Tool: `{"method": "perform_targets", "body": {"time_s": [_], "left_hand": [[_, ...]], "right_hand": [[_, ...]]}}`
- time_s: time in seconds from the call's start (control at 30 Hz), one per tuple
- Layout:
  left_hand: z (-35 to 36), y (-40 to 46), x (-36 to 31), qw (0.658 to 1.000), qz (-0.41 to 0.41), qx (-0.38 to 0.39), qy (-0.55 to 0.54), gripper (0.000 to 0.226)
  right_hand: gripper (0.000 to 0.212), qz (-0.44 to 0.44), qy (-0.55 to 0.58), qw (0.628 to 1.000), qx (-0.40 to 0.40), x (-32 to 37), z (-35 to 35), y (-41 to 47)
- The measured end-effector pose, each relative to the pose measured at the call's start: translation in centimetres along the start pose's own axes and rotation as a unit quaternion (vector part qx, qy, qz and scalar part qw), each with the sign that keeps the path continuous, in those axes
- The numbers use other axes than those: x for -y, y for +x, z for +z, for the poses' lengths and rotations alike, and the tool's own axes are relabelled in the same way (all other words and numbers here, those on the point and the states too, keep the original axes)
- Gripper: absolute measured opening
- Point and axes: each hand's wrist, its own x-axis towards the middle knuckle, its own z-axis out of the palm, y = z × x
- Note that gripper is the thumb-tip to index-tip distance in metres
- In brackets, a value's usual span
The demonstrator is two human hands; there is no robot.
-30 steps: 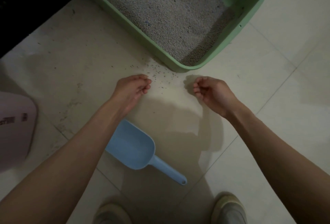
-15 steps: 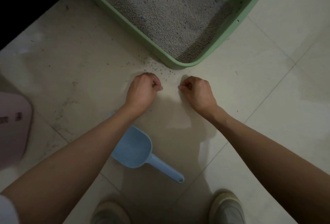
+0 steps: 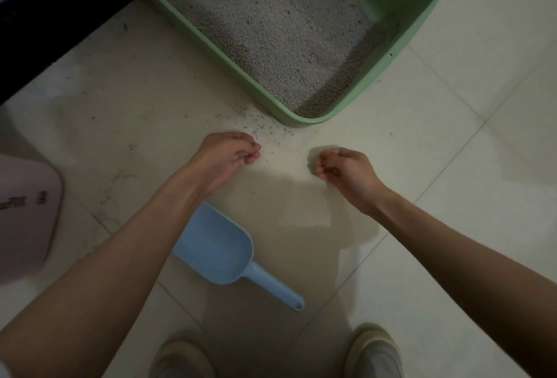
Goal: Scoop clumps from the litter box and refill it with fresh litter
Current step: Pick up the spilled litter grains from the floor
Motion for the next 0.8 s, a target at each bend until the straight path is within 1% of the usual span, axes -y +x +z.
{"method": "perform_targets", "body": {"time_s": [0.03,0.07,0.1,0.13,0.17,0.2,0.27,0.37,0.43,0.5,0.6,0.7,0.8], "left_hand": [[0.0,0.1,0.0,1.0,-0.009,-0.005,0.019,0.02],[0.1,0.1,0.1,0.999,-0.016,-0.011,0.049,0.019],[0.3,0.3,0.3,0.995,-0.011,-0.021,0.101,0.016],[0.4,0.4,0.5,0.984,0.008,-0.034,0.174,0.013],[0.6,0.4,0.7,0.965,0.038,-0.05,0.255,0.009],[0.8,0.4,1.0,0.941,0.074,-0.07,0.321,0.007],[1.2,0.1,1.6,0.902,0.132,-0.09,0.4,0.01],[1.4,0.3,2.9,0.862,0.171,-0.072,0.471,0.024],[1.4,0.7,3.4,0.844,0.188,-0.071,0.497,0.027],[1.5,1.0,3.6,0.84,0.203,-0.08,0.497,0.023],[1.9,1.1,3.5,0.842,0.218,-0.087,0.486,0.013],[2.0,1.2,3.5,0.841,0.217,-0.086,0.488,0.011],[1.9,1.5,3.4,0.843,0.217,-0.081,0.486,0.01]], "right_hand": [[0.025,-0.012,-0.093,0.996,0.0,0.0,-0.2,0.1],[0.022,-0.025,-0.201,0.979,-0.003,0.0,-0.3,0.3],[0.018,-0.04,-0.301,0.953,-0.008,0.3,-0.4,0.5],[0.012,-0.056,-0.374,0.925,-0.011,0.6,-0.3,0.8],[0.011,-0.07,-0.42,0.905,-0.019,0.9,-0.2,1.0],[0.015,-0.082,-0.443,0.892,-0.033,1.2,-0.1,1.3],[0.019,-0.095,-0.437,0.892,-0.069,1.2,0.3,1.6],[0.019,-0.106,-0.415,0.896,-0.114,0.2,1.0,1.7],[0.019,-0.113,-0.401,0.899,-0.133,-0.3,1.4,1.7],[0.019,-0.125,-0.399,0.896,-0.148,-0.6,1.7,1.7],[0.016,-0.15,-0.419,0.882,-0.156,-1.3,2.1,2.0],[0.017,-0.18,-0.449,0.862,-0.151,-1.9,2.6,2.0],[0.017,-0.184,-0.454,0.857,-0.161,-2.0,3.0,2.0]]}}
